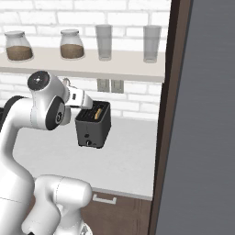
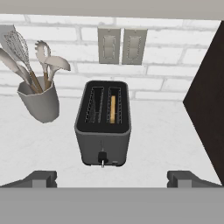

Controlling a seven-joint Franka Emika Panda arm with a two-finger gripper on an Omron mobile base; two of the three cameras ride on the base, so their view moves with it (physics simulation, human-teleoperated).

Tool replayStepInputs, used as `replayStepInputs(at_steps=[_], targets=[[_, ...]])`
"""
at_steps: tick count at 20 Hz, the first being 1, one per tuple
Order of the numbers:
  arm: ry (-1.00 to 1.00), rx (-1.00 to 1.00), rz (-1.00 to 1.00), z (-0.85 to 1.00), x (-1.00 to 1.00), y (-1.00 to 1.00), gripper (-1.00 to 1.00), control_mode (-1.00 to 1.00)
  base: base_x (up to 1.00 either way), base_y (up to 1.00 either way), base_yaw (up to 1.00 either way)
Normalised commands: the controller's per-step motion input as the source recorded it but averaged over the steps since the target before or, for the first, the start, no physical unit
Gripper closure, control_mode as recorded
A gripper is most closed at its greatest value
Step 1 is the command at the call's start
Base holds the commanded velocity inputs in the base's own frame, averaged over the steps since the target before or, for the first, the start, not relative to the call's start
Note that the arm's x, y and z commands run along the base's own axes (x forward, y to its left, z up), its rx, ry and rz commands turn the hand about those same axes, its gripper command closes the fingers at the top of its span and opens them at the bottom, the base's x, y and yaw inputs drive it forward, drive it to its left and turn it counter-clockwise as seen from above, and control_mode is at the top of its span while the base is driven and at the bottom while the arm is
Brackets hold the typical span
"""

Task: Start the toaster. Once the lever pops up, take the bread to the plate on the dining counter.

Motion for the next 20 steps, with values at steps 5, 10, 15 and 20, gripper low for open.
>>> replayStepInputs(at_steps=[5,10,15,20], targets=[[0.00,0.00,0.00,0.00,0.00,0.00,-1.00,-1.00,0.00,0.00,0.00],[0.00,0.00,0.00,0.00,0.00,0.00,-1.00,-1.00,0.00,0.00,0.00],[0.00,0.00,0.00,0.00,0.00,0.00,-1.00,-1.00,0.00,0.00,0.00],[0.00,0.00,0.00,0.00,0.00,0.00,-1.00,-1.00,0.00,0.00,0.00]])
